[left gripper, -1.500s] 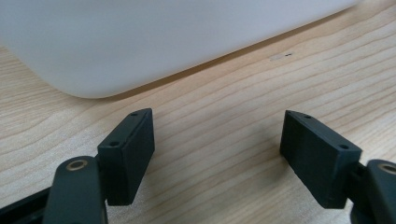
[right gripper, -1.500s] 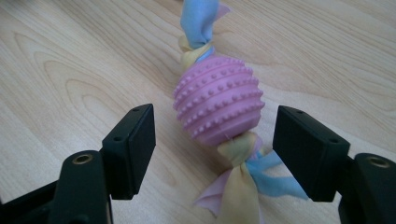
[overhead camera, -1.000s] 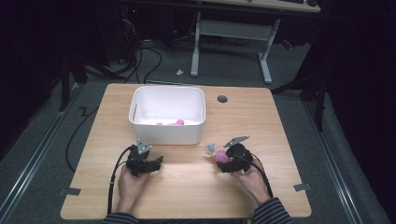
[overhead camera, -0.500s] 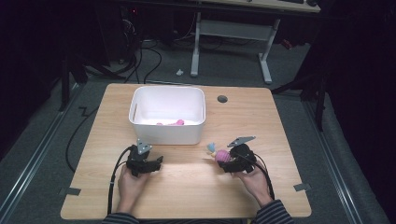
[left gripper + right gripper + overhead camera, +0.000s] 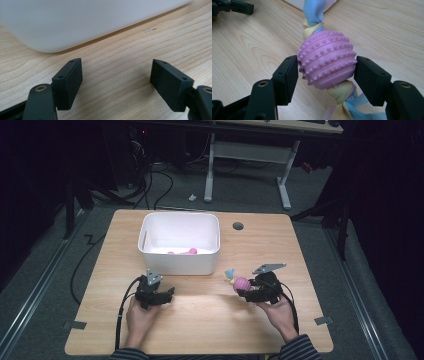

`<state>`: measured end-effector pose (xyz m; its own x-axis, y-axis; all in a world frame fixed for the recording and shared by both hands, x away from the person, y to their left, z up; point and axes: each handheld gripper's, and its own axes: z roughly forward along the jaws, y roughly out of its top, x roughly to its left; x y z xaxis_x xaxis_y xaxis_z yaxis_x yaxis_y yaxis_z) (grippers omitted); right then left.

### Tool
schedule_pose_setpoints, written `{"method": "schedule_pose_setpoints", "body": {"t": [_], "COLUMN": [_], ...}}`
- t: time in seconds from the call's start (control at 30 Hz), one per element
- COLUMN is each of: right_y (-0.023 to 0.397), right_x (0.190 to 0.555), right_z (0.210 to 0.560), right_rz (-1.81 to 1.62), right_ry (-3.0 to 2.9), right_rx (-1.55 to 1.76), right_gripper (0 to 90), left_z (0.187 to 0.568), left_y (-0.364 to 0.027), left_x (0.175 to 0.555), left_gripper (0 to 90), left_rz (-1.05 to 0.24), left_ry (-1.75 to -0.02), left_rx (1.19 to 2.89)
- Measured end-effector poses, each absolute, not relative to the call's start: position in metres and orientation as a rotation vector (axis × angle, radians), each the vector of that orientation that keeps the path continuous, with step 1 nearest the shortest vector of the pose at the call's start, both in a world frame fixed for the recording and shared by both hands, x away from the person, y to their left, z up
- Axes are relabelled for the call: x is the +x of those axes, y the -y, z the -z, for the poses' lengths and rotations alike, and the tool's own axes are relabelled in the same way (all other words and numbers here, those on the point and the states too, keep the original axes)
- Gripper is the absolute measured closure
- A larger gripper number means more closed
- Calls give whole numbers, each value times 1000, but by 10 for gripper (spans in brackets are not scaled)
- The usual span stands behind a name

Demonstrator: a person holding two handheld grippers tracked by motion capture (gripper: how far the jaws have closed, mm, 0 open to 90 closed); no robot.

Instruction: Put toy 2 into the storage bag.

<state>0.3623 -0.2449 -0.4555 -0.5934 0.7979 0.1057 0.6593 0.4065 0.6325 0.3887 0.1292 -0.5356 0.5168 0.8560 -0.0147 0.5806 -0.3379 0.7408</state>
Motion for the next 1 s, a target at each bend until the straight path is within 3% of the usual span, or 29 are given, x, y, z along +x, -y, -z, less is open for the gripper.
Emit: {"method": "schedule_pose_setpoints", "body": {"t": [1.0], "right_y": [250], "right_x": [369], "right_z": [401], "right_rz": [-1057], "right_ry": [-2417], "right_rx": [1181], "right_gripper": [364], "left_z": [536], "left_y": [-129], "left_x": [388], "left_gripper": [258], "left_rz": [-496], "left_ry": [-1161], "left_rx": [2058]}}
